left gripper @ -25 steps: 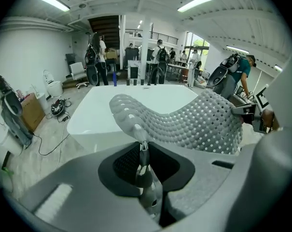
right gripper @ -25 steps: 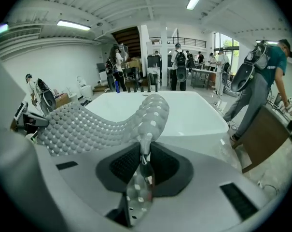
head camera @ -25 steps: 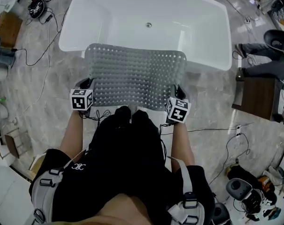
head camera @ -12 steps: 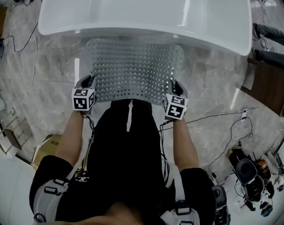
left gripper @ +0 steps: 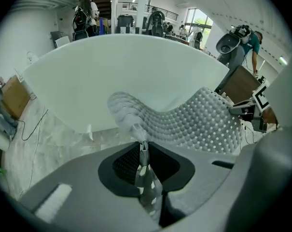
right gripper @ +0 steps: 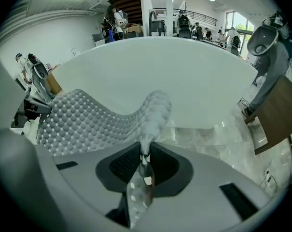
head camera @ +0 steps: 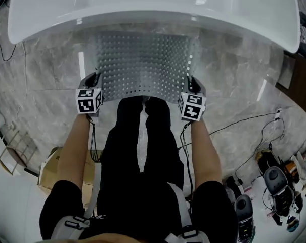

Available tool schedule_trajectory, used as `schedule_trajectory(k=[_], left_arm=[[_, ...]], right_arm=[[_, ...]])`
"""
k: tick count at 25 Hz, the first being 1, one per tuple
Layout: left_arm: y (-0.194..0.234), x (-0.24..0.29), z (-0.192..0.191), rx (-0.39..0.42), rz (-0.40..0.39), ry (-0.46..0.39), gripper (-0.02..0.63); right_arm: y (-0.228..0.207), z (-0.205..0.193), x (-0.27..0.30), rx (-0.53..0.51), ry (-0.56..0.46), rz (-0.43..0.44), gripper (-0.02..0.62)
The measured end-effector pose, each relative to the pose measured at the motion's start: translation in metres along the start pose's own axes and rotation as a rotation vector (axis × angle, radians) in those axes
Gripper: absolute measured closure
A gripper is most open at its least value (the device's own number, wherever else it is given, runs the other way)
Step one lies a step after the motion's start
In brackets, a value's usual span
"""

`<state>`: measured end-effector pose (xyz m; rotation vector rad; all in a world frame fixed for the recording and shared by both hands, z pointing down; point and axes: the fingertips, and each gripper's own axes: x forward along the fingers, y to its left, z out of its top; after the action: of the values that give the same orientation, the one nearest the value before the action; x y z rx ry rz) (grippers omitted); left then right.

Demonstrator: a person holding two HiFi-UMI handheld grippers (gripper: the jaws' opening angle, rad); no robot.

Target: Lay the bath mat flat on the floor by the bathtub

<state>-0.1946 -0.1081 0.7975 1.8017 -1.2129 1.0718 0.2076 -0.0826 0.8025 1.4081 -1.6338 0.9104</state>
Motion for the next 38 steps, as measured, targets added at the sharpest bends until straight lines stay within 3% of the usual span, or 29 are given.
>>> schedule_trajectory(k=[5,13,17,21,28,33,36,38], left_arm=[[0.010,0.070,-0.009,0.072,-0.007,0.010,0.549],[0.028,0.191,-0.028,0.021,-0.005,0.024,0.549],[0.037,0.239,-0.055,0.062,0.004,0.074,0.543],[0.052,0.278,-0.092,-0.022,0.002,0.131,0.540],[0.079,0.347,-0.114,-0.022,0.095,0.201,0.531],[0.100,0.388,-0.124,0.049,0.157,0.215,0.502],[0.109,0.404,-0.138,-0.003,0.189,0.249,0.491],[0.118,0.407,-0.141,-0.025,0.219,0.260,0.443]], right_arm=[[-0.006,-0.023,0.075,-0.016,0.031,0.015,0.532],[-0.045,-0.040,0.187,0.041,0.021,-0.024,0.532],[-0.073,-0.054,0.231,0.067,0.032,-0.043,0.532],[-0.090,-0.076,0.276,0.082,0.100,-0.049,0.531],[-0.131,-0.116,0.338,0.120,0.186,-0.122,0.531],[-0.152,-0.147,0.375,0.128,0.241,-0.162,0.517],[-0.151,-0.149,0.395,0.153,0.205,-0.160,0.512],[-0.156,-0.155,0.403,0.192,0.188,-0.176,0.493]])
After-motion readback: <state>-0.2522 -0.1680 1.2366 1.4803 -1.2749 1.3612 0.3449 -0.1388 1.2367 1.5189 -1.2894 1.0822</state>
